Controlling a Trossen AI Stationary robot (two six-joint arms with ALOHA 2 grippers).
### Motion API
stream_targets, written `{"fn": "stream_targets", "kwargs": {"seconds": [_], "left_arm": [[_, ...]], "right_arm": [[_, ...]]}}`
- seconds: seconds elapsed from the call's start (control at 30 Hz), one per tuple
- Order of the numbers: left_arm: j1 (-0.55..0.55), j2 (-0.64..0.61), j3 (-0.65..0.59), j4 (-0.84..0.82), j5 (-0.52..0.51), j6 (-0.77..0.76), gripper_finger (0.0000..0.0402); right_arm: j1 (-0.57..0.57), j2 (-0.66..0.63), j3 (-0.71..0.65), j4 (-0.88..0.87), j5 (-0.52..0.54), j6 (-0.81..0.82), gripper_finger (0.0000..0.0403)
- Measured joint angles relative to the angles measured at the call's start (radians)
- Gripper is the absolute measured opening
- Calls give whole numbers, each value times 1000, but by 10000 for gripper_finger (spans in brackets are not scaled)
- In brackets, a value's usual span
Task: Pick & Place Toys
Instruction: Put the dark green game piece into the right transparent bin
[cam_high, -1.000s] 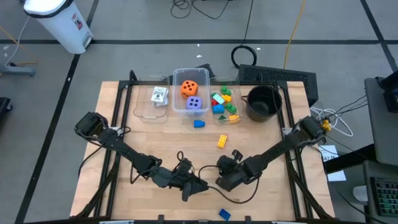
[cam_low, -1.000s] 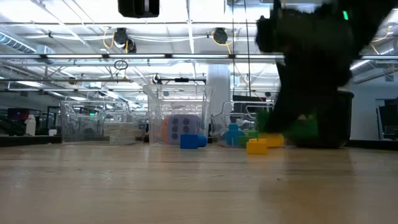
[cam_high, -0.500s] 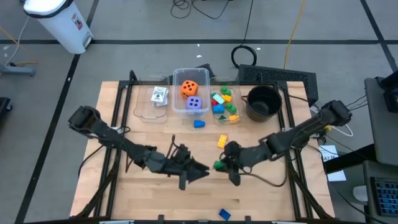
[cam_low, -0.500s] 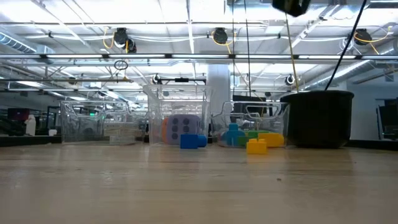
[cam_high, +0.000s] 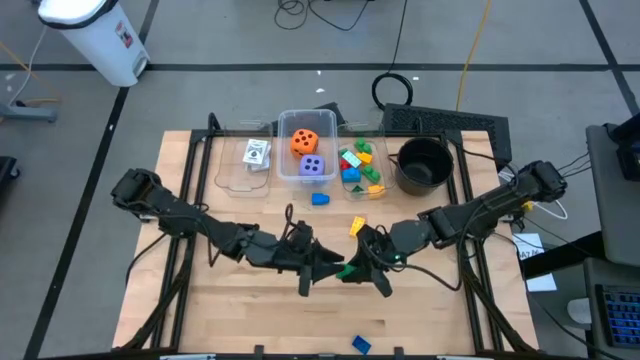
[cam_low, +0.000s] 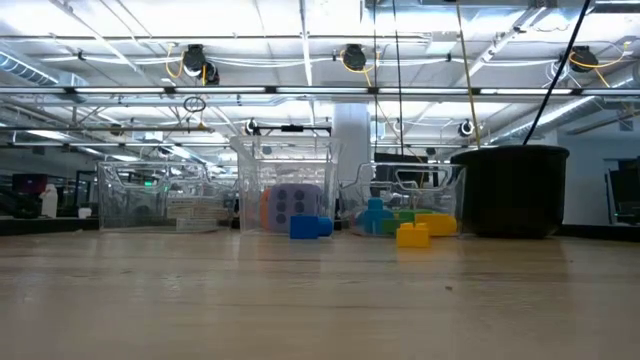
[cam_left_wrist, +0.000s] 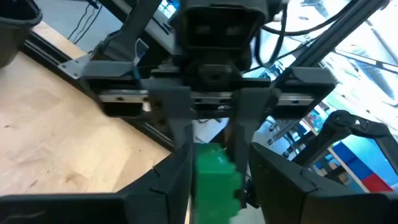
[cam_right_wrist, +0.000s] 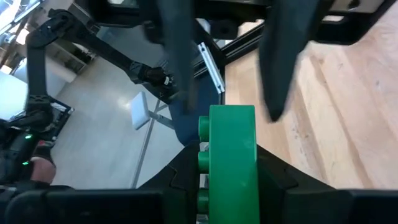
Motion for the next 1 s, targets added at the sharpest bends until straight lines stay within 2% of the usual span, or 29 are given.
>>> {"fn": "stream_targets", "kwargs": {"seconds": [0.3,1.0], "left_arm": [[25,0,24,-16,96,4,161],[23,0,24,-121,71,-26,161]], "right_arm": [[-45,0,0,-2,-59,-6,85],[-58,0,1,16,-98,-5,85]]}}
